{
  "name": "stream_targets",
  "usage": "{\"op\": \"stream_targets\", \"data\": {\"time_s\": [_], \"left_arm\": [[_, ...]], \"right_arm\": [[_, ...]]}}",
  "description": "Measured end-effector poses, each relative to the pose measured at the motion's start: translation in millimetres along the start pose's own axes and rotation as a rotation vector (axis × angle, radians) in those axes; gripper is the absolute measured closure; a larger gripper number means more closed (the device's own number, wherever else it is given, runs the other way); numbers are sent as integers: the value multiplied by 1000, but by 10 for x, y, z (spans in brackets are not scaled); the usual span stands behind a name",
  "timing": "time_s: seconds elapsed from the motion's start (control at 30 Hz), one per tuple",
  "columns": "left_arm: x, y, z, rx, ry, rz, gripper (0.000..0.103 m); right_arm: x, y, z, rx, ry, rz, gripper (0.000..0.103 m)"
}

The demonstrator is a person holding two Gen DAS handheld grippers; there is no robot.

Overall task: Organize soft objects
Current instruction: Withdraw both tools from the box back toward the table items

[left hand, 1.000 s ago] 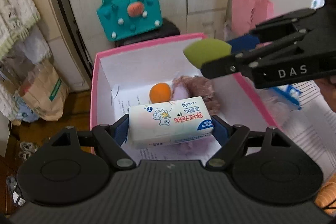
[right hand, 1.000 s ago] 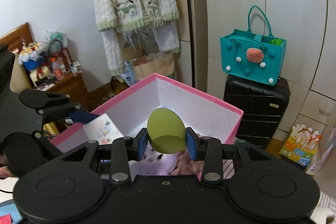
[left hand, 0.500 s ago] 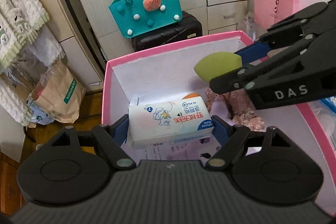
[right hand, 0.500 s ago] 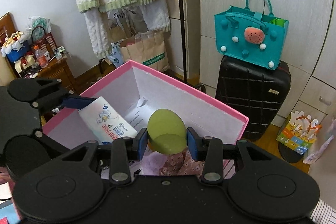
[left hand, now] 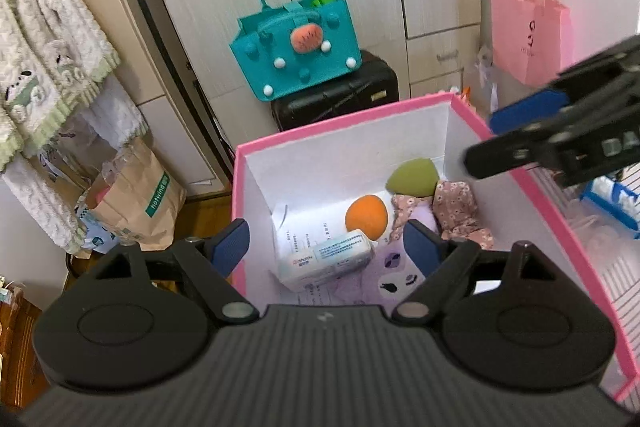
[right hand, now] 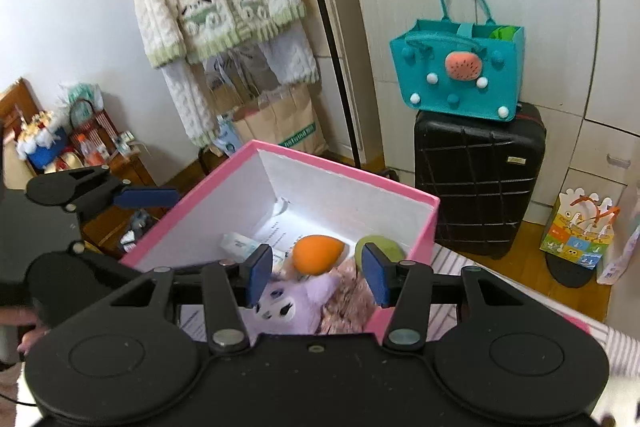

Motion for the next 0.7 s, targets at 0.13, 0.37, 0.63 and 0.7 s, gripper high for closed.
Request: {"op": "stream_targets", "data": {"time_s": [0.13, 0.37, 0.63, 0.7], "left_arm": [[34, 267, -51, 14, -13, -22, 19], [73, 771, -259, 73, -51, -40, 19], [78, 1241, -566, 150, -104, -68, 19], [92, 1318, -667, 177, -114, -70, 19]], "right_arm": [[138, 384, 4, 0, -8, -36, 48], [415, 966, -1, -11, -31, -49, 47], [777, 1556, -7, 4, -15, -80, 47], [865, 1682, -38, 19, -12, -90, 47]]}}
Point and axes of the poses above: each gripper's, at about its wrist camera, not at the fingertips, and y roughly against the way its jaws point, z to its left, x to its underside, the point moved 3 cm from there along -y, roughly the way its jaws point, and after that the axes turned 8 degrees about -y, right-handed, at the moved point
